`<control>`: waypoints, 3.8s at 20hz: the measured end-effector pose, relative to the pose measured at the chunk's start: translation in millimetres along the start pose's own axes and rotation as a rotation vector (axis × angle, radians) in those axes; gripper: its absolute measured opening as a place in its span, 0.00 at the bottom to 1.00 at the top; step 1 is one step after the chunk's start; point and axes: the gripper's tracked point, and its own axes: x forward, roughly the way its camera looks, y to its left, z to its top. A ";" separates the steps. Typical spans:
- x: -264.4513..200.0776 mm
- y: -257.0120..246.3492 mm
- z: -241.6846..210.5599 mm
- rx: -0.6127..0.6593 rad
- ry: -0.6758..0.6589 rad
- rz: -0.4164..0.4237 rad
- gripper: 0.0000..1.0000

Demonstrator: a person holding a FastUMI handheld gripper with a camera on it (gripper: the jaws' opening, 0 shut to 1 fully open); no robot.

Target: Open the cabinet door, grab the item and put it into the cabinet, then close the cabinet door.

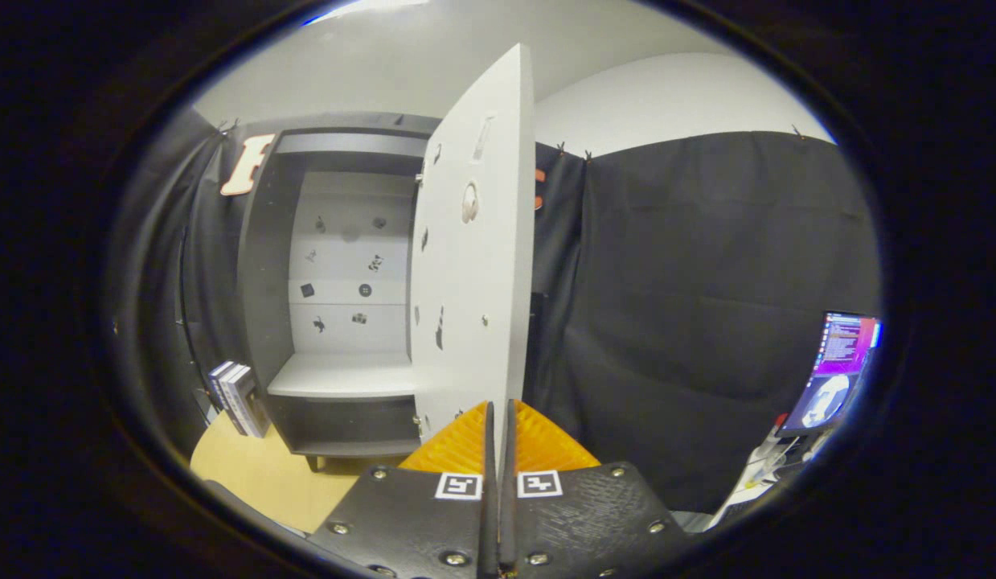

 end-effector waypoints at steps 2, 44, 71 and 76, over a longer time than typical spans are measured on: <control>2.9 21.3 -4.2 -0.009 0.009 0.035 0.02; 50.5 250.1 -335.2 -0.240 0.723 0.622 0.82; 75.4 242.8 -494.6 -0.437 0.994 0.566 0.48; 74.0 244.8 -497.1 -0.448 1.026 0.555 0.30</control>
